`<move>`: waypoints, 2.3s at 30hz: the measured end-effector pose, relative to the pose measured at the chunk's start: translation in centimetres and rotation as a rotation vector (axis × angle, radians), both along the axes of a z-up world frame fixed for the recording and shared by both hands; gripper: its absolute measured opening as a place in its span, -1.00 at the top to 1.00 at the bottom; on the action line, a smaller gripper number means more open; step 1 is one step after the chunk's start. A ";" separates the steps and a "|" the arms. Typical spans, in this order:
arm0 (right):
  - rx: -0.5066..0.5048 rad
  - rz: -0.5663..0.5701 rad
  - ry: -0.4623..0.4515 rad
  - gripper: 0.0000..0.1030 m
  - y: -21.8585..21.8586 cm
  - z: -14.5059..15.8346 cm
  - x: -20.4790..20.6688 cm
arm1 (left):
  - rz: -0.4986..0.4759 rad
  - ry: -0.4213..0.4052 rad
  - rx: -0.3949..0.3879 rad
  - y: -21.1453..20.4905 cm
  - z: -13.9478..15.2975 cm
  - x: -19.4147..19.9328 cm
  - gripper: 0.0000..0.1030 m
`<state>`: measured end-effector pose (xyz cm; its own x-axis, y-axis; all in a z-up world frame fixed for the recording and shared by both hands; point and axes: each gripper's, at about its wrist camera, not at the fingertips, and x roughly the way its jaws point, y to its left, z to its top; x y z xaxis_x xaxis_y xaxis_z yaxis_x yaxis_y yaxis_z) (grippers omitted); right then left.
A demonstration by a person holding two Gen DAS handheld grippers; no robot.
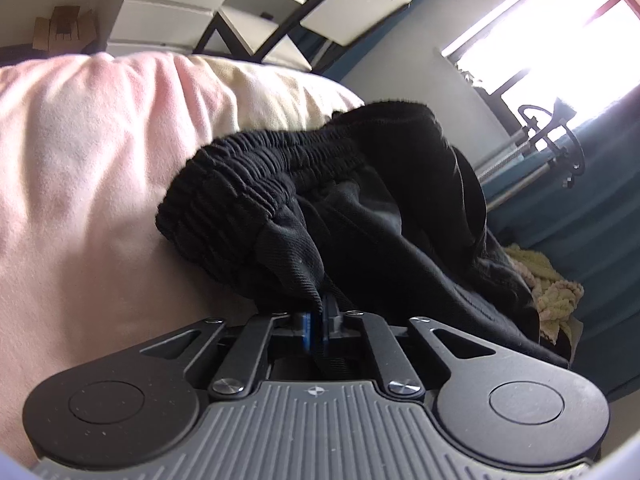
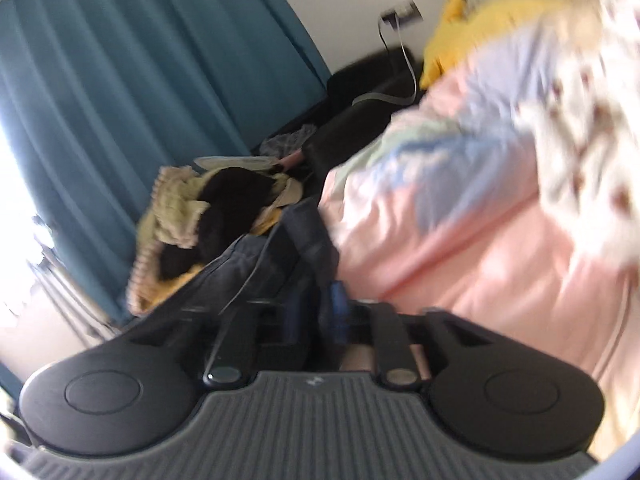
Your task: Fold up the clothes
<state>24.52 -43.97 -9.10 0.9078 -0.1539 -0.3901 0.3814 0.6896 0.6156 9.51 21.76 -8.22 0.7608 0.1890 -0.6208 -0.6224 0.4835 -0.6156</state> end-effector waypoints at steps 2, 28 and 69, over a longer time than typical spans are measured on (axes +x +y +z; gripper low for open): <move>0.124 0.077 -0.048 -0.35 0.2 -0.9 -0.2 | -0.025 0.010 -0.028 -0.2 -0.5 0.4 -0.11; -0.086 -0.140 -0.305 0.88 -0.9 18.8 -11.7 | -0.018 -0.060 -0.350 4.9 -1.7 -2.1 0.68; -0.092 -0.216 0.179 0.84 2.3 -0.8 -11.8 | -0.050 -0.091 -0.107 9.2 4.0 10.8 0.54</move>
